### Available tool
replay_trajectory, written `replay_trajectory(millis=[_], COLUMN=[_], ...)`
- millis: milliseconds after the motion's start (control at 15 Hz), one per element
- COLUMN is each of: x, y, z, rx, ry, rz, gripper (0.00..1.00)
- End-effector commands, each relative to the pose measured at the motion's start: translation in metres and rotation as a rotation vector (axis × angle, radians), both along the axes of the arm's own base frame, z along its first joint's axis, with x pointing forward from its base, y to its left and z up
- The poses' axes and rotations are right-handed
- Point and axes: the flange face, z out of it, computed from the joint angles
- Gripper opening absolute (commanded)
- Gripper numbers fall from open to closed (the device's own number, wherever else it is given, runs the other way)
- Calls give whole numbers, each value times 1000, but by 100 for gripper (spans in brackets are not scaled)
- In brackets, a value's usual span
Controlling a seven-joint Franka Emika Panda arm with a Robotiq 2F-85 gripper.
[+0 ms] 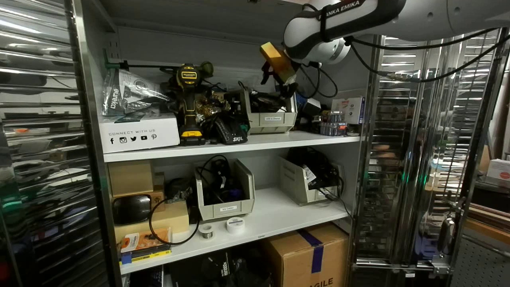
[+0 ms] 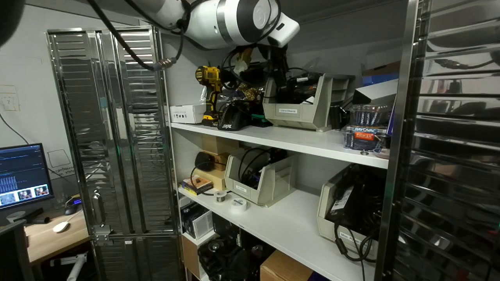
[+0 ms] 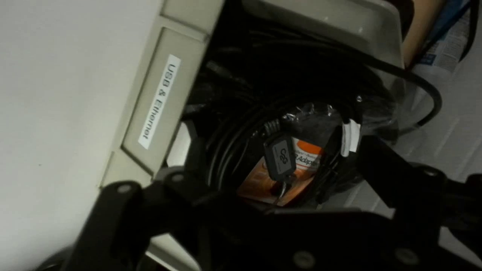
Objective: Put the black object inside the compartment.
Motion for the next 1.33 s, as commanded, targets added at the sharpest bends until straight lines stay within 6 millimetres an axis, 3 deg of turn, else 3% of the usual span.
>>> replay_trajectory(millis=[0, 267, 533, 933, 1133, 1267], x=[-47, -95, -161, -282, -349, -383], y=[-6, -26, -43, -77, -102, -122], z=[-1, -7, -19, -31, -24, -13], rx=[-86, -175, -183, -139, -148, -162], ry=[75, 152, 299, 562, 744, 818], rz=[49, 68, 265, 576, 701, 750], gripper=[99, 100, 100, 100, 100, 100])
